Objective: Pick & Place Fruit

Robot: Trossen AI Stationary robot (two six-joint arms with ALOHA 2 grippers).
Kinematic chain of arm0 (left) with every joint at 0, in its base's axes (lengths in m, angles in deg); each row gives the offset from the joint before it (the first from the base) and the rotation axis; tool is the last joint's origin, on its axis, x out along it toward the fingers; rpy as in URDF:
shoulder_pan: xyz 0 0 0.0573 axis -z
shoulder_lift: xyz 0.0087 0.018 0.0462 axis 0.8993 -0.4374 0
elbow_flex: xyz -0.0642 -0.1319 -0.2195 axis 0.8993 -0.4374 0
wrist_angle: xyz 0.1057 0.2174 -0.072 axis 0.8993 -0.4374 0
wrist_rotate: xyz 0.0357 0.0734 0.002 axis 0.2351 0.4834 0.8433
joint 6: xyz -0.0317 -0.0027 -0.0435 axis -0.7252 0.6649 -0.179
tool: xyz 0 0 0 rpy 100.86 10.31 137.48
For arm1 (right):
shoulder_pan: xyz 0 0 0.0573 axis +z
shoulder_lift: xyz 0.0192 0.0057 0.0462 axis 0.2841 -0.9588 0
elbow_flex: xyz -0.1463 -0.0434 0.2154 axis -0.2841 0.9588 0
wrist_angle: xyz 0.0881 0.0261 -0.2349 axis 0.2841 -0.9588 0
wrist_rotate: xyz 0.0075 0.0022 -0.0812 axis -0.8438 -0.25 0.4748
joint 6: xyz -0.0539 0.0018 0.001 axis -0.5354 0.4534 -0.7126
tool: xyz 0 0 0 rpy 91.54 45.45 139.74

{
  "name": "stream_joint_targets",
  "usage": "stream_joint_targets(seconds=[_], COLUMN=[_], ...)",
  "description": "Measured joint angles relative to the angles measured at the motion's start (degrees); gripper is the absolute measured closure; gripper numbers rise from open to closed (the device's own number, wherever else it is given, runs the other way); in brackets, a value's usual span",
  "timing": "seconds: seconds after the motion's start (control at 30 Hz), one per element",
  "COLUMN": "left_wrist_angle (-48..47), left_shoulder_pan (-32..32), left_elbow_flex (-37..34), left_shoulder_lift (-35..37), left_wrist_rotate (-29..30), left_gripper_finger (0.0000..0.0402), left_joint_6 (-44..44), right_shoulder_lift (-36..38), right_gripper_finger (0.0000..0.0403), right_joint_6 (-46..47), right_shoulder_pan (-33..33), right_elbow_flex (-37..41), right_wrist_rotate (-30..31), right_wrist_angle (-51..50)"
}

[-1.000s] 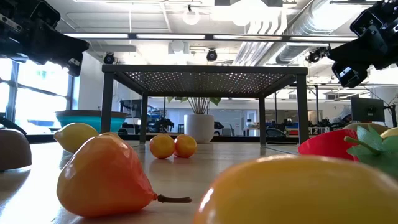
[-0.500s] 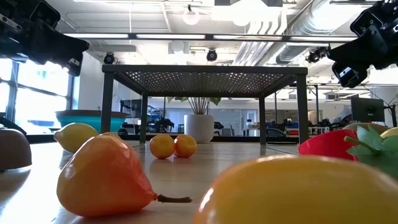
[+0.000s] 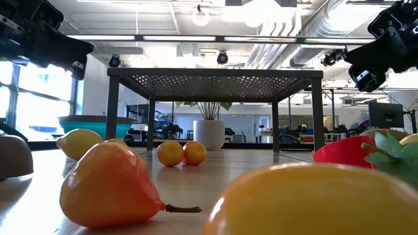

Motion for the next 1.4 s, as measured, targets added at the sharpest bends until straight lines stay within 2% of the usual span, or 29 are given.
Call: stream_joint_targets(seconds=[0.7, 1.0, 1.4], left_wrist_angle=[0.14, 0.23, -0.54], left_shoulder_pan=[-0.02, -0.01, 0.00], left_elbow_flex=[0.00, 0.37, 2.08], left_shoulder_lift=[0.00, 0.00, -0.04], left_wrist_rotate=[0.60, 0.84, 0.90], left_gripper_finger=[0.0401, 0.0401, 0.0401], left_joint_6=[0.06, 6.23, 6.70], right_shoulder_lift=[0.01, 0.02, 0.02], right_gripper_finger=[0.0400, 0.0400, 0.0400], right_joint_6=[0.00, 0.02, 0.00], right_shoulder_pan=[0.00, 0.01, 0.01], right_elbow_flex=[-0.01, -0.01, -0.01], right_wrist_rotate=[0.13, -0.93, -1.06], right_wrist_angle=[-0.02, -0.09, 0.15])
